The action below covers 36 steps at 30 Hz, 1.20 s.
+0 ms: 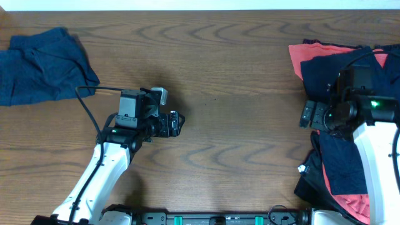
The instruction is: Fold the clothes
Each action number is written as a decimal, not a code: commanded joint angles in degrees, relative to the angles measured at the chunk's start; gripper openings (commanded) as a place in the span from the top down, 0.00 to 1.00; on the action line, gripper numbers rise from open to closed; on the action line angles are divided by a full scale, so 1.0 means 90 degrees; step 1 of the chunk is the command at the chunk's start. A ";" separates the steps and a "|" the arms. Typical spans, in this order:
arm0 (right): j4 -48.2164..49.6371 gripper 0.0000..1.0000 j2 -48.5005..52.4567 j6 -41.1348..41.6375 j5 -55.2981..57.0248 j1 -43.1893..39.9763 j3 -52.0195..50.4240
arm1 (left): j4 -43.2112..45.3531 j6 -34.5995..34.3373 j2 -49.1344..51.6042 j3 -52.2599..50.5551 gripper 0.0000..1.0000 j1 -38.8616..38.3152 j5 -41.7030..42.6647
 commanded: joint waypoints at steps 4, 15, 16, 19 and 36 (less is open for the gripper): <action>-0.0223 0.01 0.0750 0.0629 0.0546 -0.0792 0.0032 | -0.0068 0.0129 0.0192 0.0160 0.18 -0.0019 -0.0051; -0.0092 0.01 0.1248 -0.0313 -0.1018 -0.1508 0.0032 | 0.0000 0.0131 0.0197 0.0160 0.18 -0.0019 -0.0051; -0.0068 0.01 0.1307 -0.0423 -0.1188 -0.1508 0.0032 | 0.0010 0.0131 0.0197 0.0160 0.18 -0.0019 -0.0051; -0.0002 0.01 0.1496 -0.0622 -0.1501 -0.1508 0.0032 | 0.0024 0.0131 0.0197 0.0160 0.17 -0.0019 -0.0053; 0.0408 0.02 0.2327 -0.0255 -0.1484 -0.1642 0.0032 | 0.0015 0.0131 0.0199 0.0158 0.29 -0.0019 -0.0051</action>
